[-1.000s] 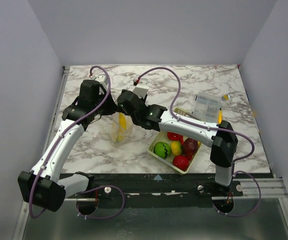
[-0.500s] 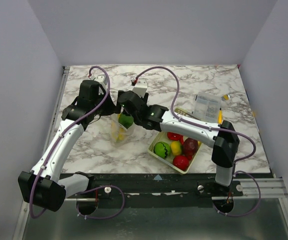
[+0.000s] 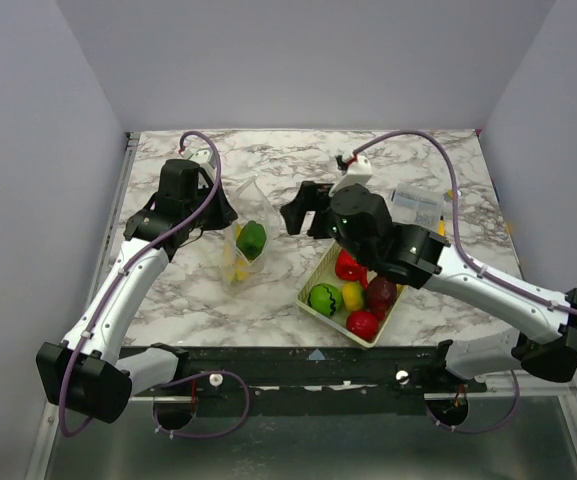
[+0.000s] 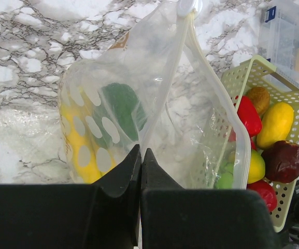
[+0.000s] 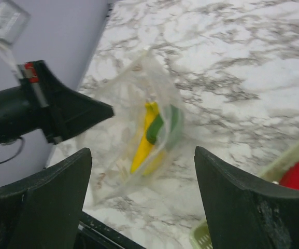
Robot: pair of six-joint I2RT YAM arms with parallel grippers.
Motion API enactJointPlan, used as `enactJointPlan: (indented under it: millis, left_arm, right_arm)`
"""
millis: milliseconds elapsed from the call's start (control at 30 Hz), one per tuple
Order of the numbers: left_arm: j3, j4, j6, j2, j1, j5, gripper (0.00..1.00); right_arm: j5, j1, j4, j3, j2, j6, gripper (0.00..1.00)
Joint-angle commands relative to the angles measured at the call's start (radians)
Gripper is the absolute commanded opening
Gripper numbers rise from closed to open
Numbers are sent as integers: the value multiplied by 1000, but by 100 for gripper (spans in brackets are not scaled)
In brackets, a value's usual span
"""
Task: Place the food in the zip-top bag and seal the zipper
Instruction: Pick up the fake vegetable from the bin.
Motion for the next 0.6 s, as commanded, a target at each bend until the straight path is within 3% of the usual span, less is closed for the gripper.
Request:
enactJointPlan:
  millis: [0, 133, 267, 567]
  left_arm:
    - [6, 25, -2, 3, -3, 30, 0]
    - [7, 25, -2, 7, -3, 30, 0]
    - [5, 25, -2, 5, -3, 35, 0]
    - [4, 26, -2, 2, -3, 38, 0]
  right_arm:
    - [151, -62, -171, -143, -88, 74, 82]
    - [54, -191, -167, -292, -155, 128, 80]
    - [-19, -252, -169, -376, -104, 180, 80]
    - [73, -274, -235, -413, 103, 269, 87]
